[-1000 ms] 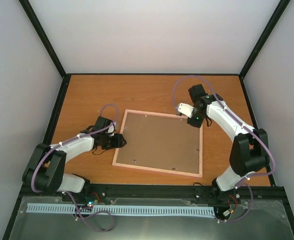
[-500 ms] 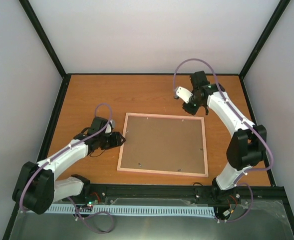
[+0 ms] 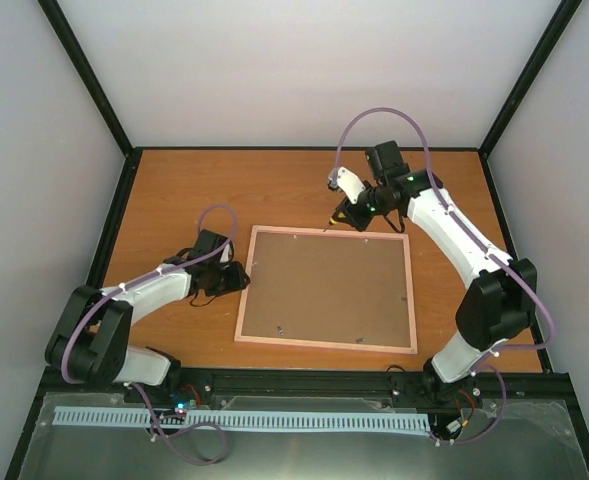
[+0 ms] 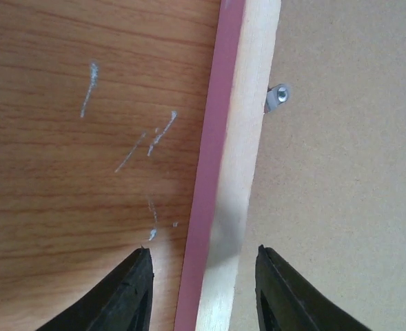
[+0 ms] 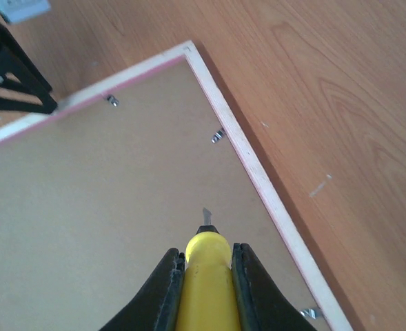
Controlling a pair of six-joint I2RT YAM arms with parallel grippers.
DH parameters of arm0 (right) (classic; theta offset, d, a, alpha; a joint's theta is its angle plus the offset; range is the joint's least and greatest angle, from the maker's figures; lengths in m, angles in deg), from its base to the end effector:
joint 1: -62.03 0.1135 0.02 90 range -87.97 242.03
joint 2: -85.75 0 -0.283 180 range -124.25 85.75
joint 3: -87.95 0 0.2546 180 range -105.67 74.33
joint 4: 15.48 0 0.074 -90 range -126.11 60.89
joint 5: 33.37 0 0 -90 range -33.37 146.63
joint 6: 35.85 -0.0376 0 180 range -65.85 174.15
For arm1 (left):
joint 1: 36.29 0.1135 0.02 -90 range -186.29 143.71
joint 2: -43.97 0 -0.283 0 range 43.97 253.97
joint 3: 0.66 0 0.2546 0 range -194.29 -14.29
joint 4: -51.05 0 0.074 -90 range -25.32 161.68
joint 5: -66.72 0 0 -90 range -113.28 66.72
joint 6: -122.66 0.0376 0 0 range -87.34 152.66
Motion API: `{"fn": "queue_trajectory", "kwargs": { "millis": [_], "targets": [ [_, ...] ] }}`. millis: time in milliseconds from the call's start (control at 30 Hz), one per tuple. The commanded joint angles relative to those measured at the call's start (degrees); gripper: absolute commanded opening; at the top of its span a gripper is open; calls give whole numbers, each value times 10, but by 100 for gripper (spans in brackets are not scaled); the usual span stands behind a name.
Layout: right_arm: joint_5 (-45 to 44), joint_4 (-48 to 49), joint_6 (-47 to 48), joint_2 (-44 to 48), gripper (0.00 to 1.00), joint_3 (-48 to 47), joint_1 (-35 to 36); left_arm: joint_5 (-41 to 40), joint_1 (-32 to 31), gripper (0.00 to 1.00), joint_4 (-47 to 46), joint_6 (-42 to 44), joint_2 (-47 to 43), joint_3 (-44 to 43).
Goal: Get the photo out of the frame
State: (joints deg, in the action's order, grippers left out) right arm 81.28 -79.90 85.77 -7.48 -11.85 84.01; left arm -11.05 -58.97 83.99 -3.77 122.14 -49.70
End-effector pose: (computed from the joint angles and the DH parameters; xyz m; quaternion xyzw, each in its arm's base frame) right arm 0.3154 0.1442 0.3336 -0.4760 0.8113 0.1817 0.2868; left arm 0.2149 -0.0984 0.1687 -0.0900 0.9611 -0.2083 0.1577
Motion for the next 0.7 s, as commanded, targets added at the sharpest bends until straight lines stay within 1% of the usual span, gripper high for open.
{"fn": "queue_trajectory", "kwargs": {
  "millis": [0, 167, 433, 500, 567, 633, 667],
  "targets": [
    [51, 66, -82, -14, 3, 13, 5, 26, -3, 41, -47, 18, 10, 14],
    [80, 62, -109, -55, 3, -15, 29, 31, -3, 36, -61, 15, -4, 49],
    [85, 77, -130, -114, 3, -57, 86, 36, -4, 33, -67, 4, -19, 79],
    [89, 73, -134, -129, 3, -74, 99, 44, -4, 37, -71, 5, -21, 79],
    [91, 70, -133, -142, 3, -86, 112, 42, -4, 45, -70, 5, -22, 70],
    [88, 73, -132, -152, 3, -93, 123, 35, -4, 46, -66, 11, -17, 57],
    [84, 74, -131, -157, 3, -95, 128, 30, -4, 44, -63, 14, -13, 51]
  ]
}}
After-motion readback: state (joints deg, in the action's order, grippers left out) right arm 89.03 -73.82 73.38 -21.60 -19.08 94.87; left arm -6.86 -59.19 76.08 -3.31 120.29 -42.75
